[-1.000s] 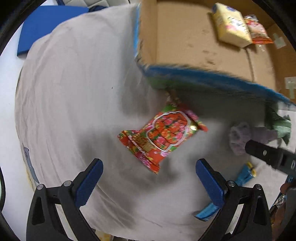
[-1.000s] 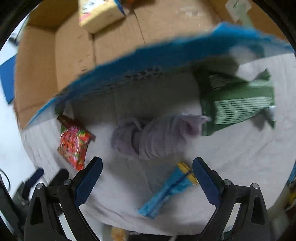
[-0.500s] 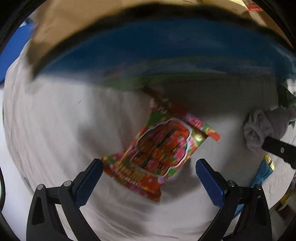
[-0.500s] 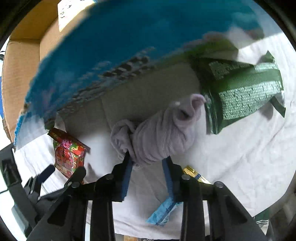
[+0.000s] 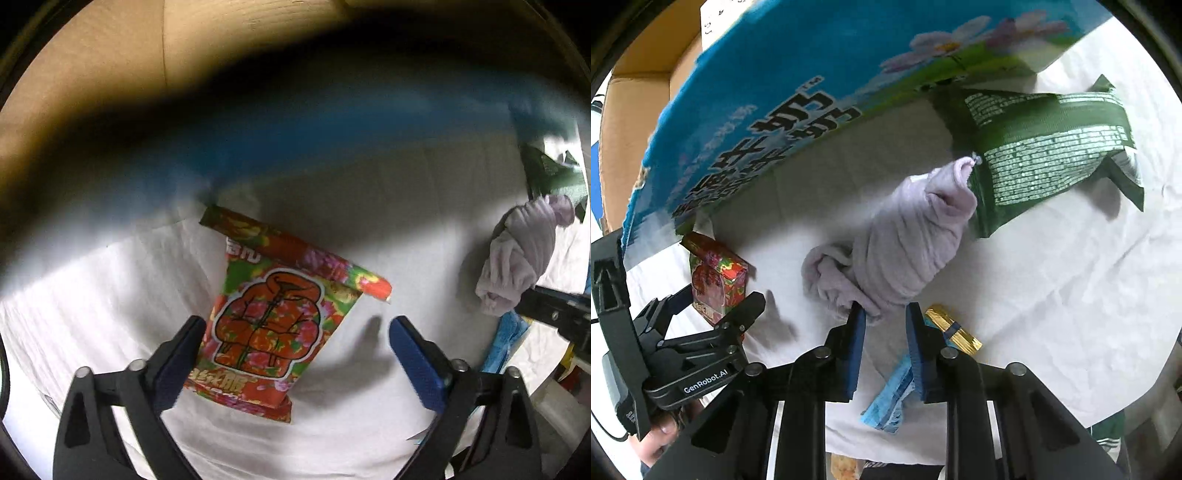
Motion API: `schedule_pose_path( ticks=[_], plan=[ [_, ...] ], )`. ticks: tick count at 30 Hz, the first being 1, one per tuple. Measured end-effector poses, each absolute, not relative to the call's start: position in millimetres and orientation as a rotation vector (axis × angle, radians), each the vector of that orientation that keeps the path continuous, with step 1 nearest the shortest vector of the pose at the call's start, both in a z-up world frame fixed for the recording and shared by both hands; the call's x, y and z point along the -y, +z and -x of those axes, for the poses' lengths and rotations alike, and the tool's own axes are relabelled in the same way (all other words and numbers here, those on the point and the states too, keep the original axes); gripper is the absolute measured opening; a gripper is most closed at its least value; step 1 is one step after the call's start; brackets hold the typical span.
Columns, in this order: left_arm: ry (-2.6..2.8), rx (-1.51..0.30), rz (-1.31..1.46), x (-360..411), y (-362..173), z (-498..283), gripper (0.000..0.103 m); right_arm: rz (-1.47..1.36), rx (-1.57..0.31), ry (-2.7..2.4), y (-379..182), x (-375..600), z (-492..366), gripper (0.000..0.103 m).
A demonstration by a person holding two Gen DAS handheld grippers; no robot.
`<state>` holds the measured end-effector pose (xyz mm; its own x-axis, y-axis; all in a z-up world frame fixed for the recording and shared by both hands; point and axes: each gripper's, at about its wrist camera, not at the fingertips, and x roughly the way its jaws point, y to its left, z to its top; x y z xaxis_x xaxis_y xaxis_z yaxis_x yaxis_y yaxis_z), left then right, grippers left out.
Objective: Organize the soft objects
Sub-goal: 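Move left tool to red floral snack bag while right tool moves to lavender cloth, then close left tool on red floral bag while right tool closes on lavender cloth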
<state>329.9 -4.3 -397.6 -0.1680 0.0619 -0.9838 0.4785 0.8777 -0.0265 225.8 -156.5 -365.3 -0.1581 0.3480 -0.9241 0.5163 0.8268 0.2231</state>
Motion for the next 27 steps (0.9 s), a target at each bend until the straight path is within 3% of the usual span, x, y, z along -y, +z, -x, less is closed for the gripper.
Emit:
schedule_pose_path(
  ticks=[2,4,5,10,15,16,17,18,24,27],
  plan=[
    [-0.388,-1.715,-0.423,2.3,-399.2,-329.3,0.071,-0.681,-1.765,-0.162,-365.6,164.5,-228.2,0.026],
    [-0.374,-1.707,-0.434,2.5,-400.4,-331.5,0.052,-0.704,-1.755,-0.167,-368.3,173.4,-233.8,0.038],
    [-0.366,-1.701,-0.439,4.1,-399.6,-332.2,0.049,-0.723,-1.745,-0.17,-368.9,175.1,-233.7,0.041],
    [-0.309,-1.714,-0.334,3.8,-398.8,-328.6,0.048,-0.83,-1.708,-0.193,-372.8,182.8,-233.4,0.052],
    [-0.241,-1.749,-0.201,-4.0,-399.2,-311.9,0.047,-0.93,-1.646,-0.201,-375.8,188.4,-232.9,0.052],
    [-0.235,-1.753,-0.184,-4.1,-400.0,-306.5,0.047,-0.933,-1.646,-0.198,-375.4,189.3,-233.0,0.049],
    [-0.232,-1.763,-0.171,-3.7,-402.6,-301.5,0.047,-0.926,-1.648,-0.191,-374.7,188.6,-233.2,0.036],
    [-0.228,-1.773,-0.163,-3.5,-405.4,-297.4,0.047,-0.9,-1.662,-0.185,-374.1,188.4,-232.6,0.03],
    [-0.201,-1.787,-0.127,-10.8,-419.9,-293.0,0.047,-0.762,-1.759,-0.11,-368.8,185.3,-207.4,0.025],
    [-0.19,-1.783,-0.136,-13.5,-428.6,-274.1,0.049,-0.689,-1.805,-0.084,-363.4,190.3,-192.2,0.016]
  ],
)
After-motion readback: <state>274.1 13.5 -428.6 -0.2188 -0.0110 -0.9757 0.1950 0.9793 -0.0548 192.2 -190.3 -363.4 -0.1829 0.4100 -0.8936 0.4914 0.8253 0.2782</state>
